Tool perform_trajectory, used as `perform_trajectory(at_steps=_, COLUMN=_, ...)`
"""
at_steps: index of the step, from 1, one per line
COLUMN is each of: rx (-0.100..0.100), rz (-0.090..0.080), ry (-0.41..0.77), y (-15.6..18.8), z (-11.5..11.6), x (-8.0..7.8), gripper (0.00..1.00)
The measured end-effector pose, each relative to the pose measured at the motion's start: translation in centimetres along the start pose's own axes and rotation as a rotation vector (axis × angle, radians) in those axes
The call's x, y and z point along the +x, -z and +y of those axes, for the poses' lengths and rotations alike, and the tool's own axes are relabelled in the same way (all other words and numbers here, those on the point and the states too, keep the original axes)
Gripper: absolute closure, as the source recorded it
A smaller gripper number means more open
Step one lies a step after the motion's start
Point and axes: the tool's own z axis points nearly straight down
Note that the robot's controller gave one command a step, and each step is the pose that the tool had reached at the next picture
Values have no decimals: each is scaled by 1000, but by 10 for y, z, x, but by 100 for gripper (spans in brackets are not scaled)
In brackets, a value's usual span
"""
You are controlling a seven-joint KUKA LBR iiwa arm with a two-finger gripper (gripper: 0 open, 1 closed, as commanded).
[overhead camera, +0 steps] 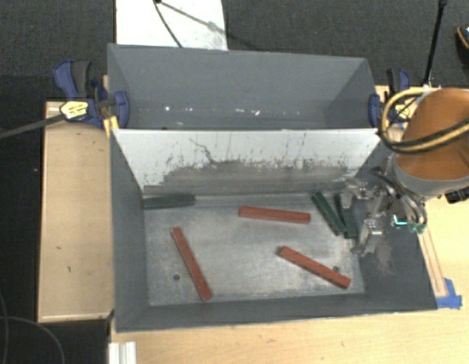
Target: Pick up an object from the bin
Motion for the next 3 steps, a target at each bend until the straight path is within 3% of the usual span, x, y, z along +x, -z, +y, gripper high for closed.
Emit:
perform_trajectory(at_steps=1, rx=-2, rz=-2, ry=-138, y=-77, z=12, x=-35, gripper=0)
perform_trajectory(at_steps=2, rx=-2, rz=-9, ry=-295, y=-78, z=60, x=-48, gripper=0)
perform_trajectory(at_steps=3, rx=0, rz=-9, ry=-291, y=-78, z=58, x=-48, gripper=100)
